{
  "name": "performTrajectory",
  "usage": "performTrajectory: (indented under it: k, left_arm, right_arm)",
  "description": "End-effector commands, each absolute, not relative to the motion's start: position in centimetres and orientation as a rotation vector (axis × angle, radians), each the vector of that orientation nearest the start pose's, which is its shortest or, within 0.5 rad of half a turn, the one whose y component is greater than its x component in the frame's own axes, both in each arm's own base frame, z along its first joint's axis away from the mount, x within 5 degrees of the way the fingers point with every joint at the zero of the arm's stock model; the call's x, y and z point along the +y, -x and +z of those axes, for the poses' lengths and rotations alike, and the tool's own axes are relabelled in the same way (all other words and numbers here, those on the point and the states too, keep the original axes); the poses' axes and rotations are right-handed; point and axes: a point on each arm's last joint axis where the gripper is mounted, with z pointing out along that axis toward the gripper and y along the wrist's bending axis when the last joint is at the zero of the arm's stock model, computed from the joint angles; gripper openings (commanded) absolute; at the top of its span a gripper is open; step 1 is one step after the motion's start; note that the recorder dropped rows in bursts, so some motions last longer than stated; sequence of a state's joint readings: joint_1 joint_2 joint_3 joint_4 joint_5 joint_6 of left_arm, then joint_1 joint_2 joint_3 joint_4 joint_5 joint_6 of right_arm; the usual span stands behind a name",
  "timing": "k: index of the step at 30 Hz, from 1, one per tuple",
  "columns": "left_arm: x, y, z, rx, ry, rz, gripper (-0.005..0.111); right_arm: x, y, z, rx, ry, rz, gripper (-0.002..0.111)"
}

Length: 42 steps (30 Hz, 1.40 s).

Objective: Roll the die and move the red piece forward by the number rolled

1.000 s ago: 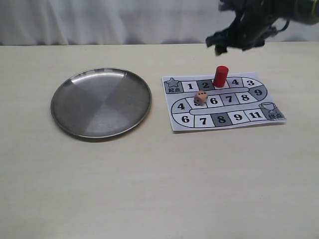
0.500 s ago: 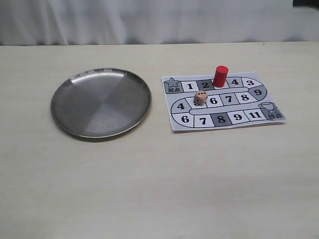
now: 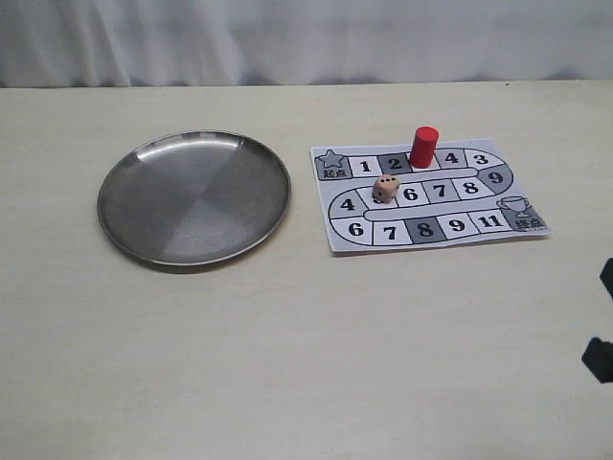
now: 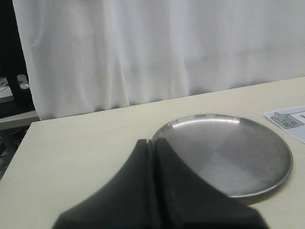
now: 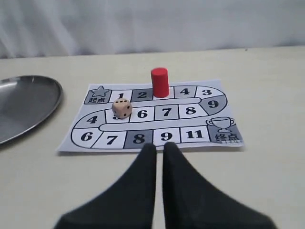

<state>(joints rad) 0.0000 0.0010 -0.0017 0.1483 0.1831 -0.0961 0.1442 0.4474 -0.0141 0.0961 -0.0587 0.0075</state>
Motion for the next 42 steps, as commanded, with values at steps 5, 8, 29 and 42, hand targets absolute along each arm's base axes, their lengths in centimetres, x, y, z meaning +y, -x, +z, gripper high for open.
performTrajectory:
  k: [5,8,29,42]
  left_arm:
    - [0.2,-5.6,19.8,1.656,-0.018,0.054,0.0]
    - [0.2,-5.6,19.8,1.656,-0.018,0.054,0.0]
    - [0.2,-5.6,19.8,1.656,-0.018,0.054,0.0]
    - [0.2,-5.6,19.8,1.655,-0.018,0.054,0.0]
  right_arm:
    - [1.2,-7.8,18.8,1.839,0.041,0.175,0.004]
    - [1.1,-7.7,19.0,1.817,0.041,0.177,0.004]
    - [-0.1,-5.6,20.2,1.603,-0.108,0.065,0.004]
    - [-0.1,-5.6,20.0,1.621,-0.107,0.066,0.004]
